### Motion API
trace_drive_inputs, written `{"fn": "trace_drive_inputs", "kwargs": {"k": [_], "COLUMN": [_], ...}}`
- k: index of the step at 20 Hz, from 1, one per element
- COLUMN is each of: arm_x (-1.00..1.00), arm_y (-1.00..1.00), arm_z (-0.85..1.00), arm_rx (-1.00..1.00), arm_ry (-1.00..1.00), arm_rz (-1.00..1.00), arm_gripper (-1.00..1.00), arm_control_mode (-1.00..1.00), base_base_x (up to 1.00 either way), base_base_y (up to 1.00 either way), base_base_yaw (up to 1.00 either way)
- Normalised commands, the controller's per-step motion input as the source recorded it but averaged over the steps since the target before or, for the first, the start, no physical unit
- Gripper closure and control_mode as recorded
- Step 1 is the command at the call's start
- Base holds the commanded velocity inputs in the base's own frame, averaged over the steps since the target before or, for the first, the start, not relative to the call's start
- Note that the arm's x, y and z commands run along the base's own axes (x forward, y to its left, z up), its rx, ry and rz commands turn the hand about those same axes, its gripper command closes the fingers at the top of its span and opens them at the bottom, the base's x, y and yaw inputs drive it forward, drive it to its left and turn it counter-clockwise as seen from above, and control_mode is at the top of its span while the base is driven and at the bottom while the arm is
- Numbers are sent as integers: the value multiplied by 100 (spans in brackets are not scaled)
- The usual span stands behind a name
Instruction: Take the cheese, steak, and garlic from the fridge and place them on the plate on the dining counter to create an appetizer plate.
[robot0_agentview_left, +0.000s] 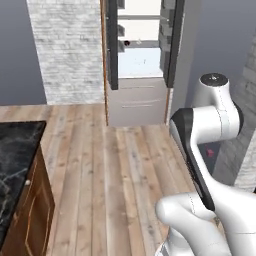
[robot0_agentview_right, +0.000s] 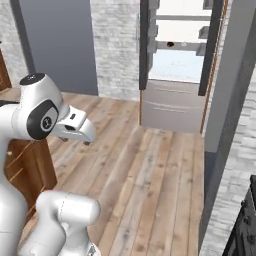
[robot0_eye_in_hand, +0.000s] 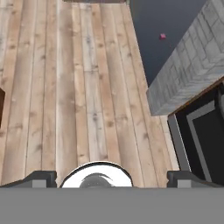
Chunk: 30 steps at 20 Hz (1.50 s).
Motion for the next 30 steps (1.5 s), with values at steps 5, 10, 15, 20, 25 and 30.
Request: {"fn": "trace_drive_inputs", "kwargs": {"k": [5,10,15,20,25,30], "arm_x": [0,0,0,0,0,0], "arm_y": [0,0,0,0,0,0], "arm_z": [0,0,0,0,0,0], "arm_rx": [0,0,0,0,0,0], "arm_ry": [0,0,0,0,0,0], "arm_rz": [0,0,0,0,0,0], "arm_gripper": [-100,-100,-100,-100,-100,-100], "arm_control_mode": [100,100,100,100,100,100], "base_base_x": [100,100,100,100,100,100], "base_base_y": [-25,-24,-25,-29,-35,-47], "base_base_yaw": [-12,-13,-11,-9,-8,-6]}}
